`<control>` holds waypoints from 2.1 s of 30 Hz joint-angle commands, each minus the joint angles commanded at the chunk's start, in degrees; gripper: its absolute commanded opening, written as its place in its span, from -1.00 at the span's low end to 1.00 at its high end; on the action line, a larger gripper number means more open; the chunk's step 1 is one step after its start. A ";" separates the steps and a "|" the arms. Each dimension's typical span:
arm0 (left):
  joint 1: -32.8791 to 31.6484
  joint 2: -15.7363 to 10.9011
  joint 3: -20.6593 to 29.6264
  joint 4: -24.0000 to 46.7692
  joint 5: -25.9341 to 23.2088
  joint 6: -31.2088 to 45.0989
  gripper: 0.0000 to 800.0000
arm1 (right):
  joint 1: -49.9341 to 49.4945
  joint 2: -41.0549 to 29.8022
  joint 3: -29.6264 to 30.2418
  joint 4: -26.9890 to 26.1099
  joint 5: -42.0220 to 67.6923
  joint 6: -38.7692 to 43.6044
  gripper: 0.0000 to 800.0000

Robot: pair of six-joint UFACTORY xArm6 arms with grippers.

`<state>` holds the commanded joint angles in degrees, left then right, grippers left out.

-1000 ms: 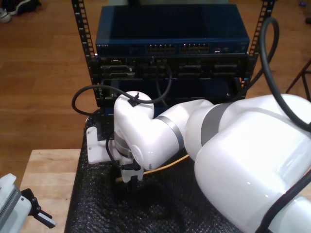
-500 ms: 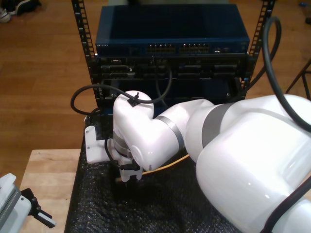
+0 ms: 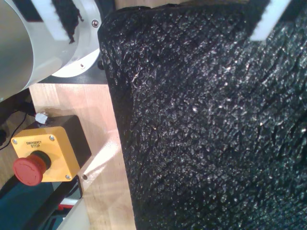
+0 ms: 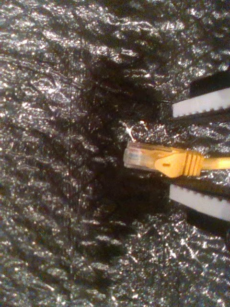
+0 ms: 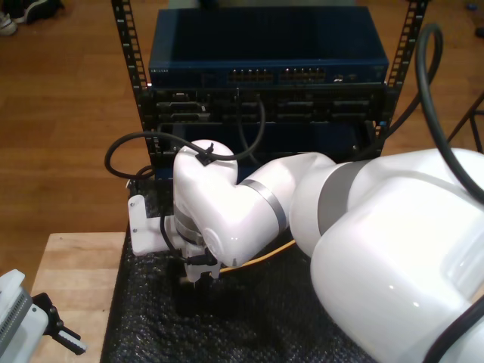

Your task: Grab the cable and plug it in

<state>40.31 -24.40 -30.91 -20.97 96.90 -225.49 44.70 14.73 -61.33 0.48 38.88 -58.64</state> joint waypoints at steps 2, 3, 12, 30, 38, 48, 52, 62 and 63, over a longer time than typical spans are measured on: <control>0.00 0.00 0.00 0.00 0.00 0.00 1.00 | -0.09 -0.18 0.53 0.00 0.00 0.00 -0.23; 0.00 0.00 0.00 0.00 0.00 0.00 1.00 | -0.09 -0.18 0.70 0.00 0.09 0.00 -0.23; 0.00 -0.09 -0.09 0.00 0.09 0.00 1.00 | -0.18 -0.53 1.58 -0.18 0.00 0.44 -0.22; 0.00 0.00 -0.09 0.00 0.09 0.00 1.00 | 0.00 -1.23 1.93 -7.38 0.18 7.65 -0.43; 0.00 -0.09 -0.09 0.00 0.09 0.00 1.00 | 0.09 -1.41 1.85 -7.30 0.26 7.65 -0.39; 0.00 -0.09 -0.09 0.00 0.09 0.00 1.00 | 0.70 -0.97 1.76 -7.30 0.26 7.65 -0.38; 0.00 -0.09 -0.09 0.00 0.09 0.00 1.00 | 0.70 -0.79 1.67 -7.30 0.26 7.65 -0.37; 0.00 0.00 -0.09 0.00 0.09 0.00 1.00 | 0.79 -0.62 1.32 -7.30 0.18 7.74 -0.38; 0.00 0.00 -0.09 0.00 0.09 0.00 1.00 | 0.79 -0.53 1.32 -7.30 0.18 7.74 -0.38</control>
<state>40.31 -24.40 -31.00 -20.97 96.99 -225.49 45.49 14.20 -60.01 -6.81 39.05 -50.90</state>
